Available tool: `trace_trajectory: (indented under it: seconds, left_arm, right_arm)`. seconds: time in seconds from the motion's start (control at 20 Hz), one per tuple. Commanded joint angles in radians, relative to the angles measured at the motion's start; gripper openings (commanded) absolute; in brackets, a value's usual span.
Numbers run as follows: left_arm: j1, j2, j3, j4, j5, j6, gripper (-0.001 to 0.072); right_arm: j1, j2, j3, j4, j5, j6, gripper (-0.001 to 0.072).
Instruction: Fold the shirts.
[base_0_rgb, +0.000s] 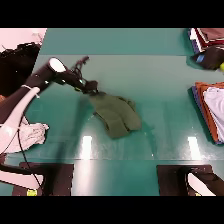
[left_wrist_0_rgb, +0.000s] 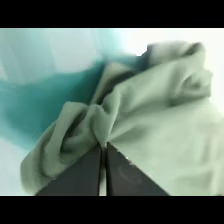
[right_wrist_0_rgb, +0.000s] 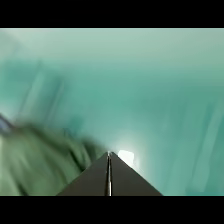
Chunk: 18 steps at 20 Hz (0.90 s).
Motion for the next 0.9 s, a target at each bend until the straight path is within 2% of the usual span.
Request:
trace_trajectory:
  seconds: [0.0,0.05,0.15,0.2,0.3,0.4,0.6,0.85]
  left_arm:
    - [0.048,0.109,0.104,0.083,0.001,0.001,0.0025]
    - [0.05,0.135,0.122,0.117,0.002,0.001,0.0025]
    - [0.05,0.167,0.134,0.147,0.001,0.001,0.0025]
    - [0.05,0.171,0.134,0.148,-0.007,0.001,0.0025]
    - [0.05,0.169,0.132,0.149,-0.031,0.0,0.0025]
    - [0.05,0.167,0.127,0.15,-0.041,0.0,0.0025]
    - [0.05,0.167,0.127,0.15,-0.059,0.0,0.0025]
    - [0.05,0.167,0.127,0.15,-0.069,0.001,0.0026]
  right_arm:
    - [0.001,-0.005,-0.238,0.002,0.01,0.001,0.0018]
    - [0.001,-0.016,-0.312,0.012,-0.002,0.001,0.005]
    - [0.016,-0.074,-0.43,0.079,-0.015,0.0,0.0506]
    - [0.035,-0.117,-0.47,0.144,-0.03,-0.018,0.0521]
    - [0.102,-0.201,-0.512,0.294,-0.103,-0.15,0.0508]
    - [0.188,-0.287,-0.5,0.381,-0.18,-0.213,0.0506]
    - [0.347,-0.489,-0.346,0.384,-0.212,-0.264,0.0506]
    - [0.415,-0.688,-0.158,0.383,-0.171,-0.288,0.0506]
